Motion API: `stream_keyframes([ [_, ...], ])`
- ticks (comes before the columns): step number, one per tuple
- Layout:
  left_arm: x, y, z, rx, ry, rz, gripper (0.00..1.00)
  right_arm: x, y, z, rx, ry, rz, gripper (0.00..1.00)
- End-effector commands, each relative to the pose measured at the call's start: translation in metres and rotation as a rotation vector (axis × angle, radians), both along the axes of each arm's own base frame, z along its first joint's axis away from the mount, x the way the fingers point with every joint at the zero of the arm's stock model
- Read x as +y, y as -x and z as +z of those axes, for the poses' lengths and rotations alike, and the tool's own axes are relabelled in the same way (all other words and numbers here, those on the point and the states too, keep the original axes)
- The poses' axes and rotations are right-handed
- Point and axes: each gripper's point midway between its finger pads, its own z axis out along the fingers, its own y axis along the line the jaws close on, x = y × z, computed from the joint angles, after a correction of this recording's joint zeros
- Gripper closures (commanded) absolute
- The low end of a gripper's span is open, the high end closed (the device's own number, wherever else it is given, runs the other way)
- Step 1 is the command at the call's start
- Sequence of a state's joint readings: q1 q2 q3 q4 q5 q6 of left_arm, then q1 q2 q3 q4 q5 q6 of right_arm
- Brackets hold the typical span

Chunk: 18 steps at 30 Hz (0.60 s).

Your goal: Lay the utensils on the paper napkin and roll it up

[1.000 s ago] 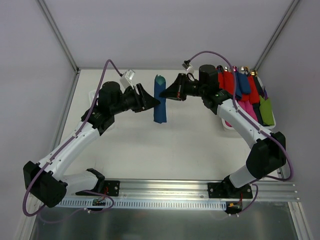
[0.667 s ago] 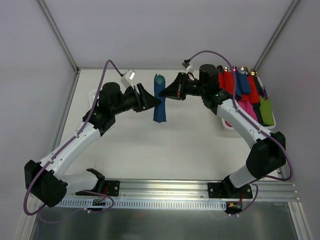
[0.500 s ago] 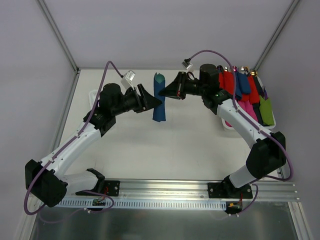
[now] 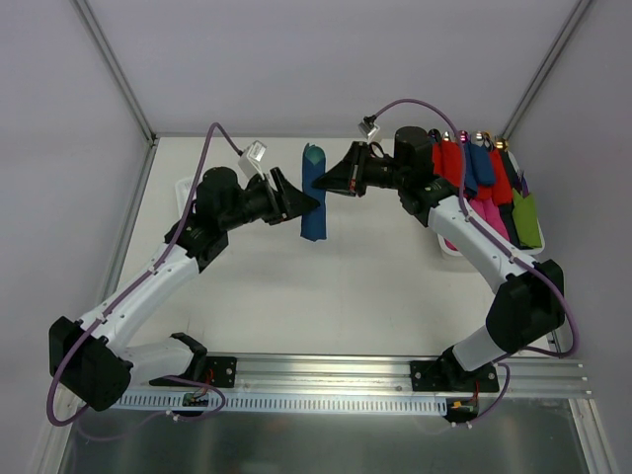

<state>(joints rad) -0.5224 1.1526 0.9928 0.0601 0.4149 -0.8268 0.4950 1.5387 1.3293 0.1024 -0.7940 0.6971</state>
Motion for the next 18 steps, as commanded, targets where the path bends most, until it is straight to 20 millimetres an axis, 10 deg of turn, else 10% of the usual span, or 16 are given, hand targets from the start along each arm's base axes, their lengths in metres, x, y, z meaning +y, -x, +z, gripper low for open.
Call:
stream_keyframes([
  [1, -0.005, 0.011, 0.025, -0.083, 0.074, -0.063, 0.48, 0.004, 0.004, 0.015, -0.046, -0.043, 0.023, 1.0],
  [9, -0.015, 0.016, 0.032, -0.101, 0.156, -0.131, 0.47, 0.005, 0.002, 0.018, -0.05, -0.054, 0.022, 1.0],
  [18, -0.016, 0.015, 0.035, -0.111, 0.182, -0.13, 0.8, 0.005, 0.003, 0.019, -0.055, -0.058, 0.026, 1.0],
])
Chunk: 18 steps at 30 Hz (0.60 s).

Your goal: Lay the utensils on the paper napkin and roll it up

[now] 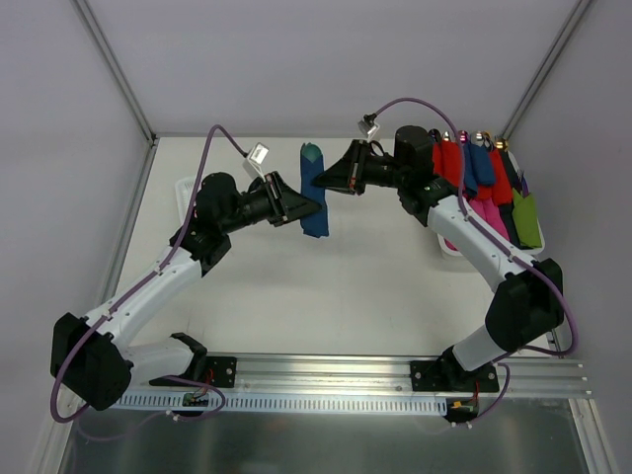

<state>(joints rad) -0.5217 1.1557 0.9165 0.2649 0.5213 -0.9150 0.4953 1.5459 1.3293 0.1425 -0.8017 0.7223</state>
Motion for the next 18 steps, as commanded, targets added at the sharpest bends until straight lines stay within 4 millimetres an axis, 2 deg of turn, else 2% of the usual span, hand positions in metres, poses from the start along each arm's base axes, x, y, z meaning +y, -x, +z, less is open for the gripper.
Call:
stream_keyframes([
  [1, -0.003, 0.004, 0.023, -0.081, 0.064, -0.033, 0.83, 0.003, 0.004, 0.015, -0.054, -0.036, 0.022, 1.0],
  [5, -0.004, 0.002, 0.02, -0.089, 0.057, -0.034, 1.0, 0.007, 0.008, 0.022, -0.077, -0.05, 0.043, 1.0],
  [7, -0.002, -0.001, 0.017, -0.111, 0.054, -0.014, 1.0, 0.007, 0.009, 0.026, -0.092, -0.056, 0.054, 0.97],
  [9, 0.001, 0.0, 0.027, -0.172, 0.08, 0.0, 1.0, 0.005, 0.007, 0.029, -0.101, -0.059, 0.064, 0.82],
  [10, 0.002, 0.001, 0.026, -0.188, 0.083, 0.003, 1.0, 0.002, 0.005, 0.032, -0.105, -0.062, 0.062, 0.65],
  [13, 0.006, 0.002, 0.039, -0.275, 0.112, 0.015, 1.0, -0.009, -0.001, 0.037, -0.119, -0.07, 0.068, 0.45],
  [15, 0.006, 0.002, 0.048, -0.317, 0.136, 0.013, 1.0, -0.016, -0.001, 0.043, -0.133, -0.082, 0.078, 0.36],
  [18, 0.004, 0.004, 0.052, -0.333, 0.169, 0.001, 1.0, -0.02, 0.003, 0.049, -0.14, -0.101, 0.107, 0.3],
])
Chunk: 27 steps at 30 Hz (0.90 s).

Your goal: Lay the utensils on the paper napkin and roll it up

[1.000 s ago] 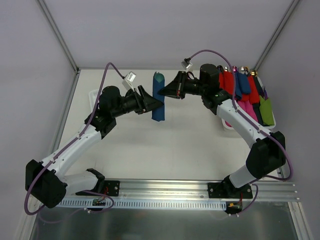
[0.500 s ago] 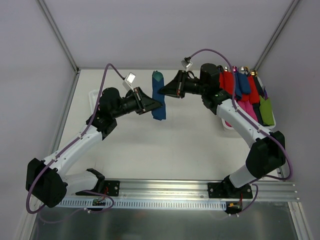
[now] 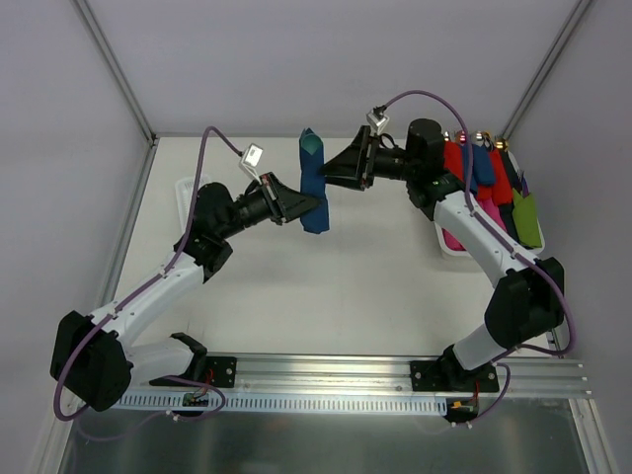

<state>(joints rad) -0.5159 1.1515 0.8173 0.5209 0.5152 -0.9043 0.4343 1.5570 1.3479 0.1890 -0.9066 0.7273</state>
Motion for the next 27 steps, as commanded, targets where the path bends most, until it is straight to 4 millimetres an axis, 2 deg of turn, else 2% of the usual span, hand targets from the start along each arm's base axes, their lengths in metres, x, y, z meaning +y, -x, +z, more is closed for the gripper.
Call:
stream_keyframes([
  [1, 0.003, 0.009, 0.047, -0.204, 0.11, -0.013, 1.0, -0.006, 0.013, 0.039, -0.111, -0.068, 0.071, 0.27],
  [6, -0.001, 0.006, 0.05, -0.206, 0.14, -0.032, 1.0, -0.004, 0.022, 0.043, -0.113, -0.119, 0.102, 0.24],
  [17, -0.005, 0.001, 0.057, -0.206, 0.155, -0.042, 1.0, 0.001, 0.036, 0.051, -0.163, -0.14, 0.137, 0.29],
  [24, -0.005, -0.002, 0.058, -0.209, 0.156, -0.032, 1.0, 0.008, 0.038, 0.043, -0.153, -0.126, 0.15, 0.38],
  [26, -0.006, -0.002, 0.058, -0.209, 0.155, -0.037, 1.0, 0.009, 0.038, 0.041, -0.152, -0.124, 0.15, 0.49],
  [27, -0.007, -0.002, 0.058, -0.206, 0.155, -0.038, 1.0, 0.009, 0.038, 0.041, -0.153, -0.124, 0.152, 0.57],
])
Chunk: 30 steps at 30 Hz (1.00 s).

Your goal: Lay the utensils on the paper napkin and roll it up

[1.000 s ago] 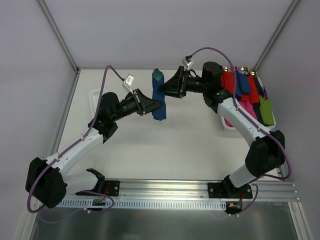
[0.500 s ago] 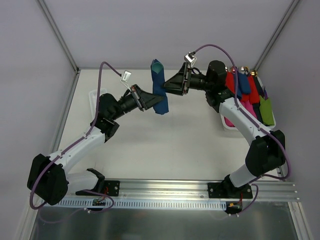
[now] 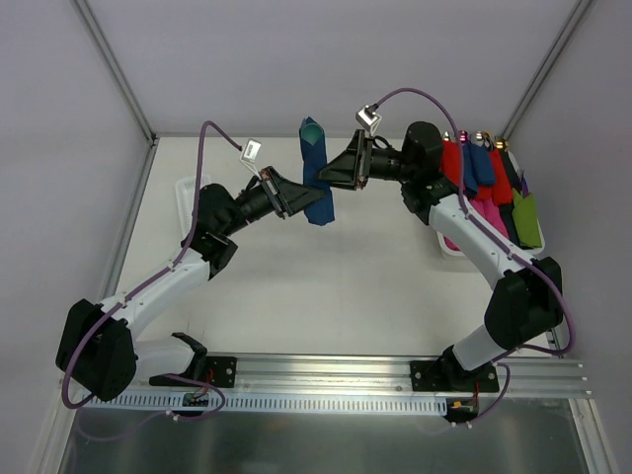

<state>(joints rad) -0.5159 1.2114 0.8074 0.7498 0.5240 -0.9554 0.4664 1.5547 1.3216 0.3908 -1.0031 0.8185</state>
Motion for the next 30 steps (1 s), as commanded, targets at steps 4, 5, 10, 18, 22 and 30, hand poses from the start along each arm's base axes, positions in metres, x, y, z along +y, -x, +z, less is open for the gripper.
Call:
stream_keyframes([
  [4, 0.0, 0.004, 0.035, -0.112, 0.051, -0.013, 1.0, 0.0, 0.014, 0.019, -0.087, -0.033, 0.034, 0.64],
  [5, 0.0, 0.003, 0.034, -0.111, 0.048, -0.012, 1.0, 0.0, 0.014, 0.018, -0.084, -0.031, 0.038, 0.65],
  [10, -0.001, 0.002, 0.034, -0.112, 0.049, -0.011, 1.0, 0.003, 0.017, 0.013, -0.07, -0.021, 0.061, 0.64],
  [18, 0.0, 0.001, 0.034, -0.109, 0.048, -0.003, 1.0, 0.002, 0.016, 0.014, -0.072, -0.021, 0.065, 1.0],
  [22, -0.001, -0.003, 0.029, -0.074, 0.022, 0.003, 0.85, -0.002, 0.01, 0.015, -0.069, -0.022, 0.058, 1.0],
  [30, 0.011, -0.005, 0.011, 0.011, -0.029, 0.033, 0.38, -0.024, 0.001, 0.029, -0.11, -0.032, 0.013, 1.0],
])
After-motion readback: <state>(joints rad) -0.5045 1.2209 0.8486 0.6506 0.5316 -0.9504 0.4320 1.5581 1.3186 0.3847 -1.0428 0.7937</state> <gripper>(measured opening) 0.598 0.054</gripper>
